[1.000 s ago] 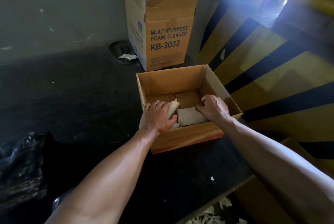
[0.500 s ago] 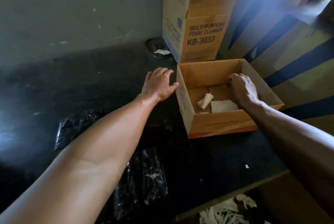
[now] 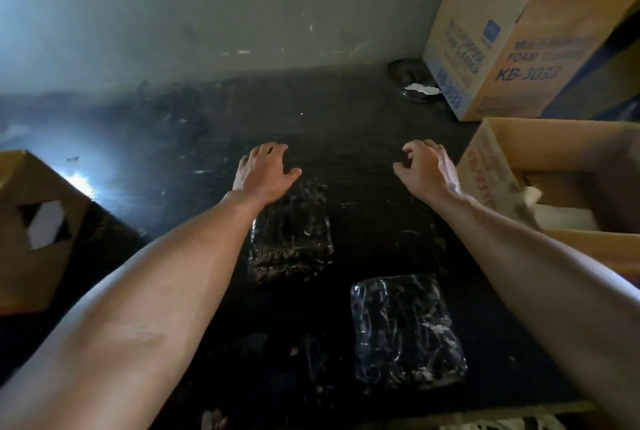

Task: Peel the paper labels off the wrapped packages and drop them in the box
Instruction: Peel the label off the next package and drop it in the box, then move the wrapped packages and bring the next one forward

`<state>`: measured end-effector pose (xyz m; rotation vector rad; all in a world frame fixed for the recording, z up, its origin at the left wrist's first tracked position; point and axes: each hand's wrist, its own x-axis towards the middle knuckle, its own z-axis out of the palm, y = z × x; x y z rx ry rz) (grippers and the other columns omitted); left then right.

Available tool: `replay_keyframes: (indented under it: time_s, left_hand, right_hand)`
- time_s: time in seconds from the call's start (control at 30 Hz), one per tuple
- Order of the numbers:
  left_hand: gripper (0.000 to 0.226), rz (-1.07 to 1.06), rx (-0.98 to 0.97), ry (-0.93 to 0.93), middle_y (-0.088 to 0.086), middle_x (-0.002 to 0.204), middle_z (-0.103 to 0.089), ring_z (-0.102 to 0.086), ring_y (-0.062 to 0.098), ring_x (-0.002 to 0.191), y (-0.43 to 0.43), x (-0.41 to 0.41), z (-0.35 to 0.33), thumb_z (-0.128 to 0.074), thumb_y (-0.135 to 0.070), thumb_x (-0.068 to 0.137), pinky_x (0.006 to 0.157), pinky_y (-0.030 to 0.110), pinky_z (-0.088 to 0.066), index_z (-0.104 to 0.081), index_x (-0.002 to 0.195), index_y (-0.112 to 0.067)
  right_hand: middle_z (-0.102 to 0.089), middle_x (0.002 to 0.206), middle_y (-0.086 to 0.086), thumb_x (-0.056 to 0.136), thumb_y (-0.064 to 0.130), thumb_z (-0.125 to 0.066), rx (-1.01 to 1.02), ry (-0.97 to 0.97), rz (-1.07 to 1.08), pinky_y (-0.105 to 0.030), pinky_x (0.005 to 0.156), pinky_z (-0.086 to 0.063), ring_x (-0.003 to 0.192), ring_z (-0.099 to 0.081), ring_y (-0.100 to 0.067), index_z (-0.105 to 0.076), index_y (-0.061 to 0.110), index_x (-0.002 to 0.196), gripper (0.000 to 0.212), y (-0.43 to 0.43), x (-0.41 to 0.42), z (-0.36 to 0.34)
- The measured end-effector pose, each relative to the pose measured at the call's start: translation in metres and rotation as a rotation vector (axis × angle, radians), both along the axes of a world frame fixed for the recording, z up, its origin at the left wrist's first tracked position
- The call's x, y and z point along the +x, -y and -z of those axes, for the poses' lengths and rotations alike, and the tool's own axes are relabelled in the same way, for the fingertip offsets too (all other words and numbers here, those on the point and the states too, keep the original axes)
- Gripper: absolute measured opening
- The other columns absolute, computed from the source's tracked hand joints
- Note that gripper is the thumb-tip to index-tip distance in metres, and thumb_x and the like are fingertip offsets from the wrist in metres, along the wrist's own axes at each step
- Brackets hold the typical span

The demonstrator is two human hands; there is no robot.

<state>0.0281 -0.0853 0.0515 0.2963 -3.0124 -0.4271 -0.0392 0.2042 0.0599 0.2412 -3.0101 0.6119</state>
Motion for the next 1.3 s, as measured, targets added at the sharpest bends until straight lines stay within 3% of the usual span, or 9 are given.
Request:
replay_keyframes:
  time_s: [0.23,0.4,0.57,0.63,0.7,0.77,0.9,1.1,1.3]
  left_hand:
    - [0.075,-0.190,0.270,0.148,0.009,0.152,-0.039,-0.038,0.030,0.137,0.059,0.057,0.054,-0.059,-0.053,0.090,0.107,0.048,-0.037,-0.032,0.150,-0.019]
    - [0.079,-0.101,0.637,0.247,-0.003,0.140,-0.052,-0.051,0.019,0.127,0.042,0.083,0.095,-0.060,-0.061,0.084,0.105,0.040,-0.042,-0.023,0.149,-0.036]
    - [0.076,-0.190,0.832,0.200,-0.002,0.140,-0.050,-0.053,0.018,0.124,0.028,0.084,0.114,-0.060,-0.052,0.087,0.101,0.044,-0.047,-0.016,0.149,-0.044]
    - [0.075,-0.202,0.854,0.190,-0.004,0.139,-0.048,-0.052,0.015,0.122,0.026,0.086,0.114,-0.060,-0.048,0.090,0.096,0.036,-0.047,-0.016,0.150,-0.041]
    - [0.073,-0.217,0.864,0.172,-0.006,0.134,-0.048,-0.054,0.009,0.113,0.025,0.088,0.116,-0.060,-0.042,0.092,0.078,0.017,-0.046,-0.017,0.151,-0.038]
    - [0.074,-0.223,0.874,0.172,-0.004,0.136,-0.048,-0.054,0.009,0.111,0.022,0.095,0.115,-0.060,-0.039,0.093,0.068,0.011,-0.044,-0.016,0.152,-0.037]
    - [0.078,-0.212,0.863,0.170,-0.001,0.141,-0.050,-0.050,0.018,0.128,0.018,0.118,0.108,-0.064,-0.040,0.090,0.103,0.035,-0.042,-0.018,0.153,-0.037]
    - [0.067,-0.214,0.878,0.134,-0.005,0.127,-0.057,-0.055,0.008,0.112,-0.005,0.181,0.102,-0.063,-0.034,0.092,0.085,0.023,-0.045,-0.026,0.148,-0.040]
    - [0.071,-0.336,0.848,0.104,-0.009,0.123,-0.058,-0.057,0.011,0.112,-0.029,0.253,0.114,-0.063,-0.041,0.085,0.098,0.043,-0.050,-0.026,0.145,-0.045]
  right_hand:
    - [-0.061,0.132,-0.008,0.091,0.046,-0.067,-0.094,0.233,-0.036,-0.043,0.095,-0.054,0.120,-0.058,-0.024,-0.053,0.015,0.138,0.058,0.094,0.033,0.051]
    - [-0.038,0.158,-0.011,0.095,0.057,-0.056,-0.218,0.541,0.048,-0.044,0.110,-0.038,0.143,-0.041,-0.030,-0.020,0.018,0.160,0.084,0.146,0.076,0.085]
    - [-0.028,0.164,-0.010,0.095,0.060,-0.052,-0.302,0.574,0.196,-0.046,0.111,-0.038,0.147,-0.035,-0.032,-0.005,0.026,0.161,0.088,0.158,0.097,0.101]
    - [-0.030,0.163,-0.010,0.094,0.061,-0.054,-0.329,0.580,0.205,-0.047,0.112,-0.037,0.146,-0.036,-0.032,-0.004,0.027,0.161,0.090,0.156,0.101,0.103]
    - [-0.030,0.163,-0.009,0.093,0.060,-0.056,-0.360,0.594,0.208,-0.047,0.113,-0.036,0.146,-0.036,-0.032,-0.004,0.027,0.161,0.091,0.154,0.106,0.103]
    - [-0.028,0.164,-0.008,0.094,0.057,-0.058,-0.395,0.606,0.212,-0.046,0.114,-0.034,0.148,-0.033,-0.031,-0.005,0.025,0.161,0.091,0.153,0.113,0.101]
    - [-0.028,0.164,-0.008,0.094,0.051,-0.062,-0.447,0.625,0.215,-0.044,0.116,-0.032,0.148,-0.031,-0.031,-0.009,0.021,0.161,0.091,0.143,0.133,0.097]
    - [-0.038,0.158,-0.010,0.094,0.049,-0.062,-0.492,0.573,0.179,-0.042,0.113,-0.036,0.144,-0.040,-0.030,-0.010,0.017,0.161,0.091,0.128,0.197,0.102]
    - [-0.042,0.155,-0.012,0.094,0.049,-0.060,-0.470,0.551,0.138,-0.044,0.109,-0.040,0.140,-0.044,-0.031,-0.010,0.017,0.161,0.089,0.113,0.266,0.117]
